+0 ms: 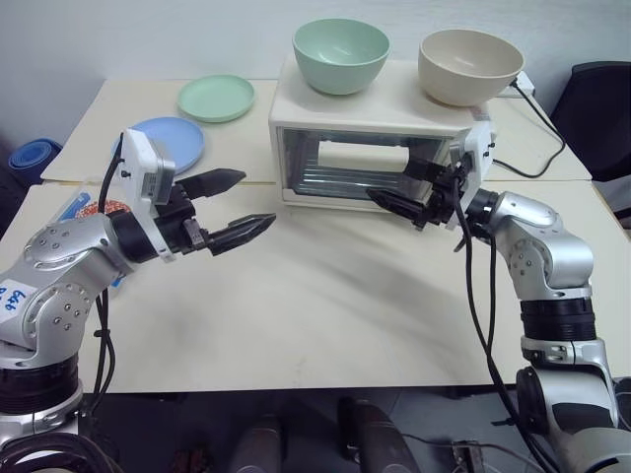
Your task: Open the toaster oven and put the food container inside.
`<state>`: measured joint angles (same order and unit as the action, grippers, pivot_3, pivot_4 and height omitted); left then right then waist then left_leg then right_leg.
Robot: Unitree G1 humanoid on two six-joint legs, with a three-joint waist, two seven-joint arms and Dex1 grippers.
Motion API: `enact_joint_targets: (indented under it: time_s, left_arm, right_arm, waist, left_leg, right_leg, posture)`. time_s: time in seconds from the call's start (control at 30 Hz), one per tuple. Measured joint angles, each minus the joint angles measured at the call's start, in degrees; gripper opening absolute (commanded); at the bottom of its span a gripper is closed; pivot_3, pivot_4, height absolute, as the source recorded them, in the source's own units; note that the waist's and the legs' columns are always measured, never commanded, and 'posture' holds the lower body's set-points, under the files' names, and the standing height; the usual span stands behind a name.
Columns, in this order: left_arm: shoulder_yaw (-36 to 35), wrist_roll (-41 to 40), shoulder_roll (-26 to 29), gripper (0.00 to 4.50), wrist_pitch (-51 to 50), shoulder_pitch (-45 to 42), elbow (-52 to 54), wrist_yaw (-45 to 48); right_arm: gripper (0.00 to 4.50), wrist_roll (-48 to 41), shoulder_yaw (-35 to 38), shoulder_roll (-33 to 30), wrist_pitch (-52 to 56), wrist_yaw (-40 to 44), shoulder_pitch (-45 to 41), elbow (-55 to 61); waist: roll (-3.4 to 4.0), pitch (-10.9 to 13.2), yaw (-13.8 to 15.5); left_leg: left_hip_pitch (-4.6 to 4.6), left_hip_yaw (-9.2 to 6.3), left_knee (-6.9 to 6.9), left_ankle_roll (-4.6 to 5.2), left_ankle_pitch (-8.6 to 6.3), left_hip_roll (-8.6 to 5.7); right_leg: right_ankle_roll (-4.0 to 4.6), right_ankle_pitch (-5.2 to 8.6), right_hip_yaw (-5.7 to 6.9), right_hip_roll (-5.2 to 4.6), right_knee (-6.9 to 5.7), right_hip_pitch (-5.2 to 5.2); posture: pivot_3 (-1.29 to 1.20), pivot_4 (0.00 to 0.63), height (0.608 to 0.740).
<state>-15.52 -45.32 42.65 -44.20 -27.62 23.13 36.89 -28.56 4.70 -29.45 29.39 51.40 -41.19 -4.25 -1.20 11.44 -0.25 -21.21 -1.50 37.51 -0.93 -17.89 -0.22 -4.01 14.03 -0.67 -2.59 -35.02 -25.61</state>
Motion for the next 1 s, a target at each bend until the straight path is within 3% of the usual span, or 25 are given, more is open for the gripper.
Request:
enact_joint_targets:
  time_s: [0.1, 0.2, 0.6, 0.8, 1.0]
  left_arm:
    - [1.0, 2.2, -0.4, 4.50, 1.2, -3.2, -3.0, -1.3]
    - [2.8, 5.8, -1.3, 3.88, 3.0, -6.5, -6.6, -2.4]
    - [15.3, 22.2, -4.9, 0.19, 15.8, -21.2, -27.9, 2.5]
    - [19.6, 26.3, -9.4, 0.09, 20.4, -25.5, -37.6, 9.0]
    - [20.6, 27.6, -10.6, 0.09, 22.3, -25.2, -39.2, 13.2]
  right_arm:
    - [4.48, -0.4, 0.1, -0.1, 0.5, 0.5, 2.5, 2.9]
    - [4.50, -1.3, 0.1, 0.1, 0.9, 0.8, 5.3, 5.6]
    - [4.50, -1.8, -0.1, 0.8, 0.7, -0.1, 13.4, 12.7]
    - [4.50, -1.8, 0.0, 1.2, 0.5, -1.9, 16.2, 15.2]
    - [4.50, -2.4, 0.9, 0.3, 1.8, -4.4, 20.8, 20.1]
  waist:
    - [0.00, 0.0, 0.1]
    - [0.00, 0.0, -0.1]
    - [0.00, 0.0, -0.1]
    - [0.00, 0.0, 0.1]
    - [0.00, 0.0, 0.2]
  left_leg:
    - [0.01, 0.01, 0.02, 0.00, 0.00, -0.01]
    - [0.06, 0.09, 0.02, 0.00, 0.00, 0.01]
    - [0.04, 0.46, 0.04, 0.00, 0.00, 0.02]
    - [-0.02, 0.52, 0.09, 0.02, -0.01, 0.00]
    - [-0.04, 0.50, 0.11, 0.06, -0.03, 0.02]
  right_leg:
    - [-0.01, 0.00, 0.01, 0.01, 0.03, 0.00]
    - [-0.01, -0.01, -0.07, 0.06, 0.01, 0.00]
    - [-0.08, -0.05, -0.19, 0.14, -0.18, -0.05]
    - [-0.10, -0.06, -0.17, 0.18, -0.18, -0.05]
    - [-0.11, -0.06, -0.19, 0.16, -0.17, -0.07]
  posture:
    - [0.00, 0.150, 0.740]
    - [0.00, 0.150, 0.740]
    - [0.00, 0.150, 0.740]
    - [0.00, 0.150, 0.740]
    - [0.00, 0.150, 0.740]
